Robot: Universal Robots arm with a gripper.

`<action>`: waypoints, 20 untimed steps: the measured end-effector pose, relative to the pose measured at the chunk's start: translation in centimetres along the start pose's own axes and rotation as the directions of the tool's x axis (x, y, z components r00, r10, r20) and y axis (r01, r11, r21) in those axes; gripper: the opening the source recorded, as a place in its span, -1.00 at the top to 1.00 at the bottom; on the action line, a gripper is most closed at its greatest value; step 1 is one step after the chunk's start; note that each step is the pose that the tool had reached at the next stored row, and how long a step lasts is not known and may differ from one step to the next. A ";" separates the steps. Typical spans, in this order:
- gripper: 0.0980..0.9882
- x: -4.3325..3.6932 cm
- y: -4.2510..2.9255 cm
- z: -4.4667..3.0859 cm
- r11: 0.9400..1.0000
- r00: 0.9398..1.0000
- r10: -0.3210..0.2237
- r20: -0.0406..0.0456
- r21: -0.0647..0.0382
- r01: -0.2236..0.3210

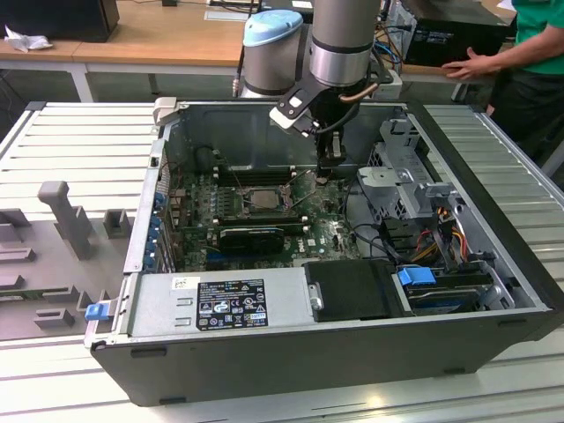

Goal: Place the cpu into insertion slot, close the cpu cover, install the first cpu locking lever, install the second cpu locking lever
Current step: 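Close the cpu cover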

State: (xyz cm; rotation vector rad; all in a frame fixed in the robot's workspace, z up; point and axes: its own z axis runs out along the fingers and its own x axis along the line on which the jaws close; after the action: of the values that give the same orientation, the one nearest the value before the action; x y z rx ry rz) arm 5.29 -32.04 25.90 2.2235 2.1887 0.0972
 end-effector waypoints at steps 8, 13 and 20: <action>0.98 -0.03 -0.05 1.15 1.000 1.000 0.000 0.000 0.006 0.000; 0.98 -0.04 -0.33 1.15 1.000 1.000 0.000 0.000 0.007 0.000; 0.98 -0.04 -0.59 1.13 1.000 1.000 0.000 0.000 0.007 0.000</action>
State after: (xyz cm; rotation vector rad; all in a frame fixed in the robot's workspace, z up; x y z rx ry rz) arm 4.76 -32.04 24.74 2.2274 2.1925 0.0899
